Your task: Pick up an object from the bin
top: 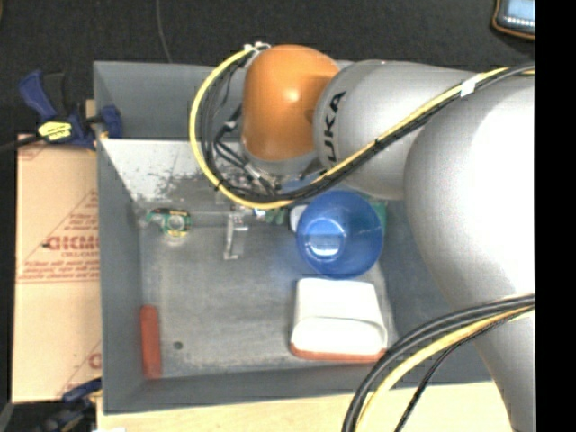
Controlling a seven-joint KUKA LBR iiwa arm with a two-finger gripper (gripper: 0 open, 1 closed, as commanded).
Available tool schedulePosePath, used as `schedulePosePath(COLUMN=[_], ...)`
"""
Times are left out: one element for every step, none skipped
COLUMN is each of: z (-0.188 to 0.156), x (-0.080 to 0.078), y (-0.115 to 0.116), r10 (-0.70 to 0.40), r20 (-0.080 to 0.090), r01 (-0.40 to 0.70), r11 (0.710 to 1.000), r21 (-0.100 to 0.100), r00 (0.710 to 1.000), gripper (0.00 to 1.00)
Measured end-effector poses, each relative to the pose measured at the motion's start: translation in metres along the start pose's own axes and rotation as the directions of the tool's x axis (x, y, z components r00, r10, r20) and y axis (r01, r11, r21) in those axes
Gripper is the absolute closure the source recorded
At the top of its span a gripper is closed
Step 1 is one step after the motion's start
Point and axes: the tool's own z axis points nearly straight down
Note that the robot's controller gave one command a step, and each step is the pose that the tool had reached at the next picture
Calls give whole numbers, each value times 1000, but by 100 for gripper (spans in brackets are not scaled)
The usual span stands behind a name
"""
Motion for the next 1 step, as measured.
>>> schedulePosePath(z=[-5], x=[-1], y=[-1], r10=[4], r20=[7], r01=[-4], r11=[1000], r21=[-1], r00=[1000], gripper=[0])
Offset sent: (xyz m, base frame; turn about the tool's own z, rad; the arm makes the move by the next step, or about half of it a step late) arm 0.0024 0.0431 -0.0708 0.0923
